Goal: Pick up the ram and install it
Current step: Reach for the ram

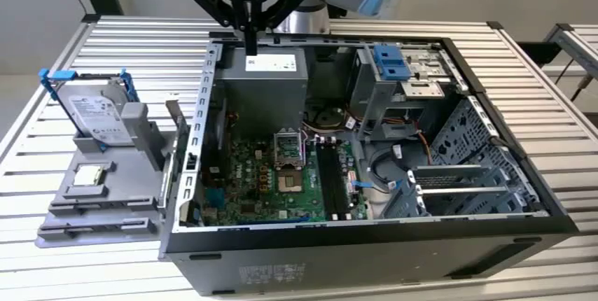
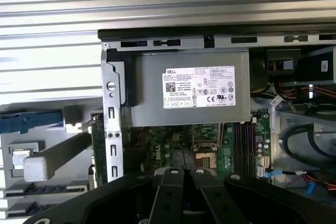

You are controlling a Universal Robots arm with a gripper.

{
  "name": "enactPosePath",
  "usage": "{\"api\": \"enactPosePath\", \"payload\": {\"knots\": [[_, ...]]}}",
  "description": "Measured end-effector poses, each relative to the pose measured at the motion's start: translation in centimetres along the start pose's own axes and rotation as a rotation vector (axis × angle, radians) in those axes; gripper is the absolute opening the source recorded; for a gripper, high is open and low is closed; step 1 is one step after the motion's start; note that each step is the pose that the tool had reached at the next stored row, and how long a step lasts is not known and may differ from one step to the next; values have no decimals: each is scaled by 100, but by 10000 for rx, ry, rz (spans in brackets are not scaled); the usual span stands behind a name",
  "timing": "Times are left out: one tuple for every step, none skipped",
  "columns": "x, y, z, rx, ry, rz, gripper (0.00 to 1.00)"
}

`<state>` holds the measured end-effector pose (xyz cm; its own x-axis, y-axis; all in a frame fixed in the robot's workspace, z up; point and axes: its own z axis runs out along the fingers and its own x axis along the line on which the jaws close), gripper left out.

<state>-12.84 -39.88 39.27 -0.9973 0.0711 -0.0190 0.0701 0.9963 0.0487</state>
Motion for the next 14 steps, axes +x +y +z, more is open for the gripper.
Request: {"api": "enactPosePath", "payload": {"knots": [[9, -1, 0, -1, 0, 1, 0], [17, -1, 0, -1, -1, 1, 0], [25, -2, 0, -1, -1, 1, 0], [34, -2, -1, 0, 0, 1, 0], [45, -3, -1, 0, 0, 1, 0], [55, -4, -1, 0, 0, 0, 0], [66, -5, -1, 0, 0, 1, 0], [78, -5, -2, 0, 0, 1, 0], [90, -6, -2, 0, 0, 1, 0], [105, -7, -2, 0, 0, 0, 0], [121, -9, -2, -1, 0, 0, 0], [139, -10, -3, 0, 0, 0, 0], [155, -11, -4, 0, 0, 0, 0], [171, -12, -3, -1, 0, 1, 0]]}}
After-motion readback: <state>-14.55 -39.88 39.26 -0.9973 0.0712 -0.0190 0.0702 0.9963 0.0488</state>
